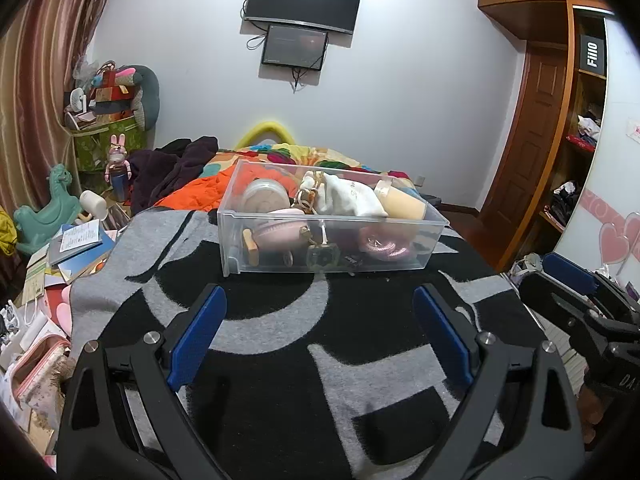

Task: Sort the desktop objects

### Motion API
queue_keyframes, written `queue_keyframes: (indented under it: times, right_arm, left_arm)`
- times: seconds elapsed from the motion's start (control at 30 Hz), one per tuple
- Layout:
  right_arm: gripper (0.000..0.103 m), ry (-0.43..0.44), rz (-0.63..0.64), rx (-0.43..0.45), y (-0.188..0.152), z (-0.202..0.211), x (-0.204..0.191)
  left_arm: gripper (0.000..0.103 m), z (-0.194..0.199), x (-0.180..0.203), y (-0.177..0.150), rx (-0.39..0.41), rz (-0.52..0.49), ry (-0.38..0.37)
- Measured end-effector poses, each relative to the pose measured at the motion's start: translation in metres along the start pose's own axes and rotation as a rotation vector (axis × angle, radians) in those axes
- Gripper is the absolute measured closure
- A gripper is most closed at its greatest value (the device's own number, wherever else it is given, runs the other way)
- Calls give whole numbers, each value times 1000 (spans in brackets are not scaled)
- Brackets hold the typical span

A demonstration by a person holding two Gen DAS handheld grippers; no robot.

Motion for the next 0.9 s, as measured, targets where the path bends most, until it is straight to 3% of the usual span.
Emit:
queue_keyframes:
  times: [0.37,0.57,0.7,0.9]
  right_arm:
    - [20,18,-34,-18,-2,-4,6]
    - [15,36,-88,-27,-3,-8,14]
    - [15,34,-98,-36,-4,-8,16]
    - [15,24,-85,-29,-5,-7,13]
  left_arm:
    - [8,0,2,-1,-13,-3,-5]
    - [8,3,7,-2,-2,-22,13]
    - [8,7,3,-1,43,10,67]
    - [8,7,3,0,37,17,16]
Point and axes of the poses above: each gripper's, at about its wrist camera, not at the fingertips, and z roughly against the way its jaws point, x to its right, y to its top, the point moved 1 cm from there along -z, roughly the way its jaws point, and after that the axes turned 10 degrees about y, right-handed, at the moved point
